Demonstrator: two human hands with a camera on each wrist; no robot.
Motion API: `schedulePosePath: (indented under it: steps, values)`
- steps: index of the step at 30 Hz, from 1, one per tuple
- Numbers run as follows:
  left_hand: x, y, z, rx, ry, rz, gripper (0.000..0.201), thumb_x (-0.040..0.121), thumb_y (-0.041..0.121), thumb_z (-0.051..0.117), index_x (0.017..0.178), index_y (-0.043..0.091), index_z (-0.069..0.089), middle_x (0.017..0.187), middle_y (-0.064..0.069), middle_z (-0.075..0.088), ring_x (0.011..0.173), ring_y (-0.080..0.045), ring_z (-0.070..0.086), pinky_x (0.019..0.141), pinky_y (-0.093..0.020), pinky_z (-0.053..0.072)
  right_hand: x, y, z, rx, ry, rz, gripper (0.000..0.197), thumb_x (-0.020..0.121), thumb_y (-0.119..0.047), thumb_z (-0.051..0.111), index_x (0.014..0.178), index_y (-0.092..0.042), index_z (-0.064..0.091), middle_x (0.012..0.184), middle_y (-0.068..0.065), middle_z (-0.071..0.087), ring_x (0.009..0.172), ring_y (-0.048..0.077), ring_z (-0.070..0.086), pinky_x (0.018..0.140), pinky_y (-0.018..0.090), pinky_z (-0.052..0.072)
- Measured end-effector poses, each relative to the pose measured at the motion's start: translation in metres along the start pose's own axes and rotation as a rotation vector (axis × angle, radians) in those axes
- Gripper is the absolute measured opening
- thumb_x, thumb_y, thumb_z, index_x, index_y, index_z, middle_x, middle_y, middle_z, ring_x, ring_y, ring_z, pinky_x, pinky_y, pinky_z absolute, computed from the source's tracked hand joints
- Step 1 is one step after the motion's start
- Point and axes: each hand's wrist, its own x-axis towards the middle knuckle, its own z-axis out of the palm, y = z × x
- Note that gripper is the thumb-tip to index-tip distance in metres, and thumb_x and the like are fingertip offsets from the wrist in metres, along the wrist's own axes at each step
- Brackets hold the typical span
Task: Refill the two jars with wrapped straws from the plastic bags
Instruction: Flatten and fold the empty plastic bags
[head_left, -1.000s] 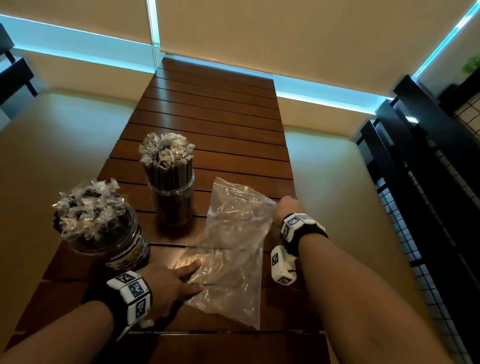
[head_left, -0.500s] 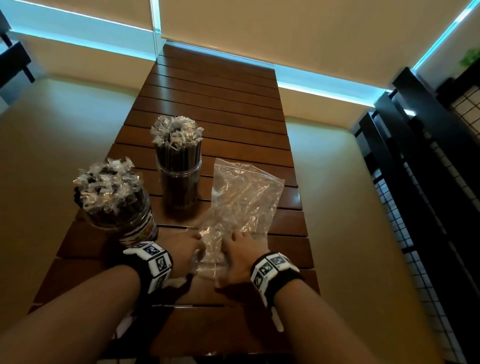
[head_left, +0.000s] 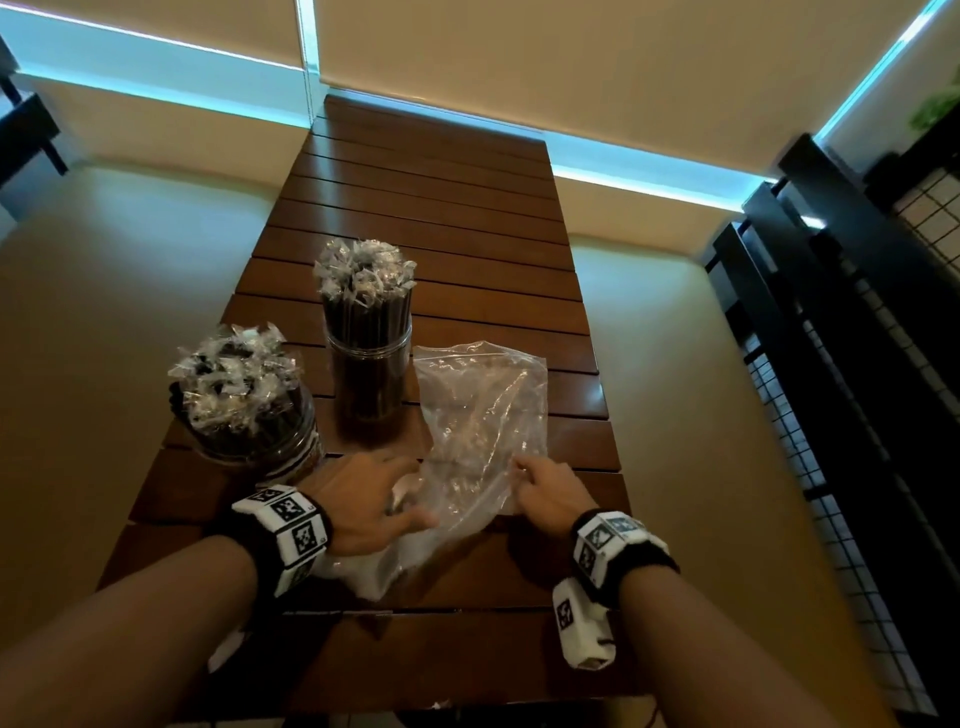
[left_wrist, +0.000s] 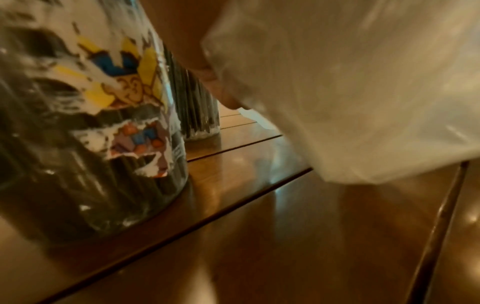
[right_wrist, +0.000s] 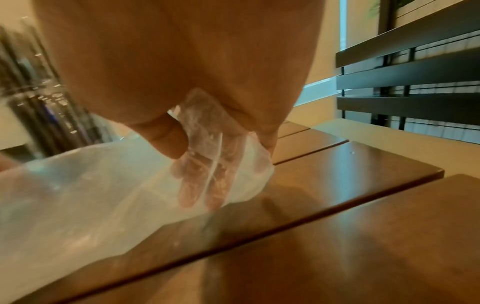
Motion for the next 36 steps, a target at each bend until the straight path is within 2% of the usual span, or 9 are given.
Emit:
schedulePosePath:
  steps: [3, 11, 16, 20, 24, 26, 30, 33, 36]
  values:
    - [-0.001, 0.008, -0.007, -0.01, -0.093, 0.029, 0.114, 0.055, 0.097, 0.049, 0.15, 0.041, 0.02, 0.131, 0.009, 0.054, 0.108, -0.014, 0.058, 0.089, -0.037, 0.051, 0.007, 0.009, -0.011, 0.112, -0.041, 0.06, 0.029, 0.09, -0.018, 0.045, 0.111, -0.027, 0.063, 0.113, 0.005, 0.066, 0.099, 0.023, 0.066, 0.088, 0.038, 0.056]
    - [0.011, 0.037, -0.001, 0.081, -0.305, 0.134, 0.116, 0.051, 0.088, 0.064, 0.148, 0.045, 0.019, 0.116, 0.006, 0.055, 0.09, -0.012, 0.052, 0.071, -0.026, 0.043, 0.015, 0.011, -0.005, 0.386, -0.043, 0.187, 0.025, 0.098, -0.01, 0.046, 0.079, -0.016, 0.06, 0.067, 0.003, 0.06, 0.053, 0.011, 0.056, 0.056, 0.024, 0.049]
    - [0.014, 0.024, 0.017, 0.289, -0.249, 0.131, 0.077, 0.066, 0.086, 0.052, 0.131, 0.044, 0.047, 0.09, 0.009, 0.047, 0.078, -0.016, 0.054, 0.064, -0.03, 0.043, 0.011, 0.028, -0.001, 0.499, 0.036, 0.239, 0.024, 0.098, -0.009, 0.047, 0.078, -0.018, 0.057, 0.067, 0.0, 0.054, 0.047, 0.004, 0.052, 0.049, 0.02, 0.044]
    - [0.024, 0.021, 0.022, -0.012, -0.021, -0.075, 0.044, 0.094, 0.064, 0.041, 0.091, 0.033, 0.073, 0.078, 0.01, 0.062, 0.068, -0.006, 0.054, 0.057, -0.023, 0.035, 0.005, 0.029, 0.006, 0.463, -0.051, 0.185, 0.024, 0.101, -0.012, 0.043, 0.084, -0.013, 0.06, 0.062, 0.005, 0.057, 0.044, 0.01, 0.052, 0.048, 0.025, 0.044]
    - [0.033, 0.018, 0.019, -0.197, 0.004, -0.219, 0.057, 0.1, 0.052, 0.041, 0.055, 0.018, 0.044, 0.054, 0.005, 0.046, 0.048, -0.008, 0.041, 0.049, -0.024, 0.031, 0.005, 0.034, 0.008, 0.395, -0.042, 0.184, 0.018, 0.094, -0.011, 0.047, 0.089, -0.016, 0.064, 0.078, 0.01, 0.068, 0.064, 0.021, 0.065, 0.061, 0.038, 0.056]
    - [0.035, 0.013, 0.019, -0.172, -0.053, -0.288, 0.056, 0.1, 0.051, 0.041, 0.055, 0.018, 0.045, 0.054, 0.005, 0.046, 0.05, -0.01, 0.044, 0.049, -0.025, 0.032, 0.006, 0.04, 0.01, 0.275, 0.099, 0.202, 0.015, 0.091, -0.014, 0.05, 0.089, -0.016, 0.064, 0.089, 0.007, 0.068, 0.08, 0.022, 0.065, 0.073, 0.037, 0.056]
    - [0.038, 0.005, 0.026, -0.074, -0.116, -0.384, 0.051, 0.093, 0.058, 0.047, 0.061, 0.019, 0.054, 0.066, 0.005, 0.055, 0.067, -0.013, 0.055, 0.062, -0.026, 0.041, 0.004, 0.045, 0.025, 0.024, 0.3, 0.189, 0.005, 0.092, -0.014, 0.053, 0.091, -0.019, 0.053, 0.096, 0.002, 0.06, 0.082, 0.02, 0.06, 0.07, 0.036, 0.055]
    - [0.04, 0.003, 0.034, -0.063, -0.134, -0.423, 0.048, 0.084, 0.063, 0.051, 0.101, 0.02, 0.064, 0.104, 0.0, 0.066, 0.096, -0.019, 0.062, 0.081, -0.03, 0.049, 0.002, 0.045, 0.034, -0.388, 0.427, 0.0, 0.035, 0.078, -0.012, 0.068, 0.108, -0.021, 0.051, 0.106, 0.002, 0.052, 0.087, 0.02, 0.053, 0.064, 0.027, 0.047]
    - [0.039, 0.007, 0.034, -0.032, -0.075, -0.459, 0.054, 0.077, 0.066, 0.056, 0.111, 0.025, 0.063, 0.112, 0.001, 0.066, 0.1, -0.02, 0.062, 0.084, -0.031, 0.051, -0.005, 0.043, 0.034, -0.587, 0.409, -0.332, 0.035, 0.068, -0.022, 0.076, 0.098, -0.022, 0.057, 0.098, 0.002, 0.056, 0.081, 0.018, 0.053, 0.066, 0.029, 0.048]
